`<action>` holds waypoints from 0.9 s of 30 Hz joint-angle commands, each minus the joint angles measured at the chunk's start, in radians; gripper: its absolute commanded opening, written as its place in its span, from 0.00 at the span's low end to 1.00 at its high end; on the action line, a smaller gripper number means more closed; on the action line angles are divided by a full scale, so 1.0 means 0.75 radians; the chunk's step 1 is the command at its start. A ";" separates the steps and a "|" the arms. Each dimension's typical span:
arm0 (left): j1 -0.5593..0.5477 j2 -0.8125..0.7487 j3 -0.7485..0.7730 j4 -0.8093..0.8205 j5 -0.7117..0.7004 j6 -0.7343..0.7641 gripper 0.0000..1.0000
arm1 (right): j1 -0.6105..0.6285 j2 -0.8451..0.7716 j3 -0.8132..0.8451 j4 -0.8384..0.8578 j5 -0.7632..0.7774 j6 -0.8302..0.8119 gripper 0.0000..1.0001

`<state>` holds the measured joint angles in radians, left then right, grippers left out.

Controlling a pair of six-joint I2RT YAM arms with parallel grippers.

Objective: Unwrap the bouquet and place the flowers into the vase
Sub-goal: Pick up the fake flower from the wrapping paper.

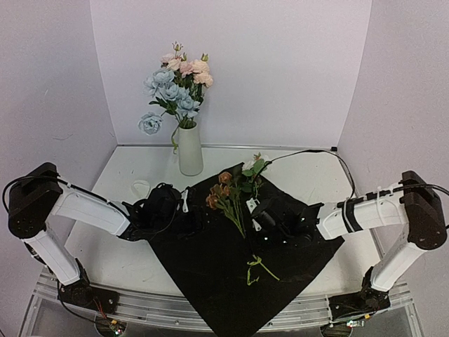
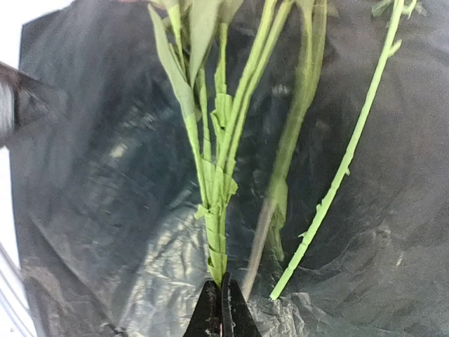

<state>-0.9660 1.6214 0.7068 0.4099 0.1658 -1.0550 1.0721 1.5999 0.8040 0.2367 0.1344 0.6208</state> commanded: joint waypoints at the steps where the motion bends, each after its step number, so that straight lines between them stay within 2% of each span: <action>1: -0.049 0.025 0.105 0.030 0.007 0.019 0.63 | 0.001 -0.088 -0.031 -0.010 0.031 -0.013 0.00; 8: -0.064 0.095 0.198 0.031 0.010 0.016 0.63 | 0.001 -0.162 -0.077 0.051 -0.002 -0.015 0.00; 13: -0.065 0.157 0.263 0.032 -0.002 0.014 0.51 | 0.001 -0.198 -0.103 0.079 -0.019 -0.018 0.00; 27: -0.071 0.258 0.386 0.040 0.033 0.028 0.39 | 0.002 -0.224 -0.127 0.124 -0.064 -0.041 0.00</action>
<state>-1.0141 1.7901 0.9392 0.4096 0.1676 -1.0463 1.0721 1.4585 0.7148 0.3145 0.1040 0.6089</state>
